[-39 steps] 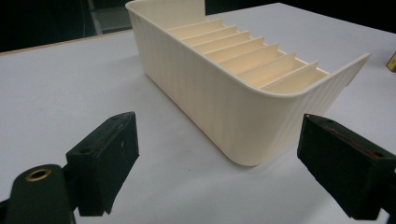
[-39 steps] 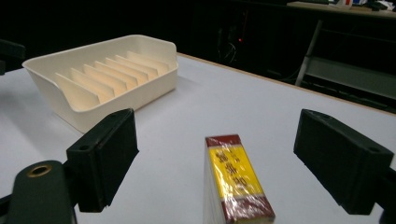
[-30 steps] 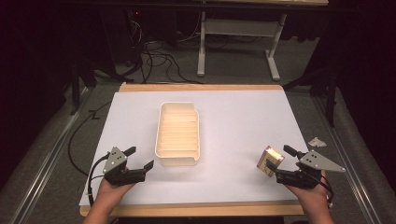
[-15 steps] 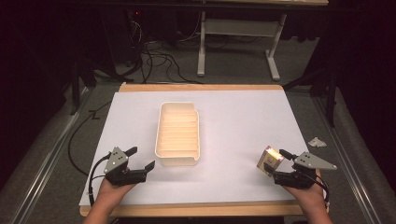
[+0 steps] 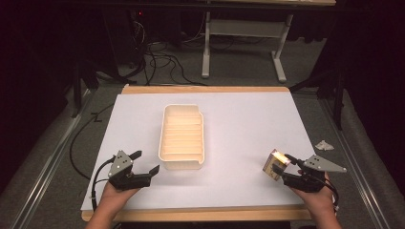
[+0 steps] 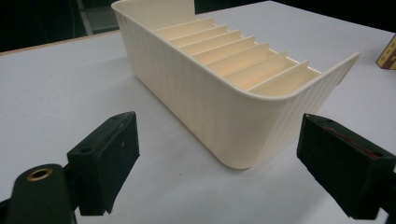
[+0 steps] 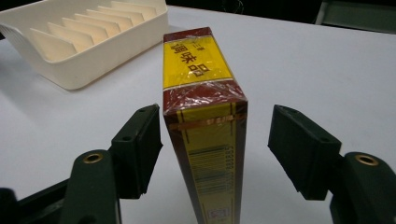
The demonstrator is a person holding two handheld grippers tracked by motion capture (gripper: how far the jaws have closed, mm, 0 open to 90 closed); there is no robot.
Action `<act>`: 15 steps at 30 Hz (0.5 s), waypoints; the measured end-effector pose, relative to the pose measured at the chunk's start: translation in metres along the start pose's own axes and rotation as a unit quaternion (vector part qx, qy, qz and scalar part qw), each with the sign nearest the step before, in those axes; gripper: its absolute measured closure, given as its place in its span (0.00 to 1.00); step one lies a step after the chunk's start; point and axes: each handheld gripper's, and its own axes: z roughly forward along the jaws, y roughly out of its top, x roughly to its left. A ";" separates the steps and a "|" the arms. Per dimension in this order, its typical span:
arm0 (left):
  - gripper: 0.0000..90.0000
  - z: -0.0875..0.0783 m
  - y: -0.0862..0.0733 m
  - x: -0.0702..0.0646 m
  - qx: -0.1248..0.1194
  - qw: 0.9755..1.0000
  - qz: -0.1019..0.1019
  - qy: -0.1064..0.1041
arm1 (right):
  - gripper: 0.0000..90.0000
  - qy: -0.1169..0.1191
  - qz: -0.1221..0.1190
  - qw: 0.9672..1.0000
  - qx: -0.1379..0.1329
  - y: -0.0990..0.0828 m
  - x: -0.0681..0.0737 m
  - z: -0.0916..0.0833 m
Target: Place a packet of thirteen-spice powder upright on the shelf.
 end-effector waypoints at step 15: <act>0.16 0.001 -0.001 0.000 0.004 1.000 0.000 0.000 | 0.73 0.011 -0.004 1.000 -0.011 0.007 0.003 -0.005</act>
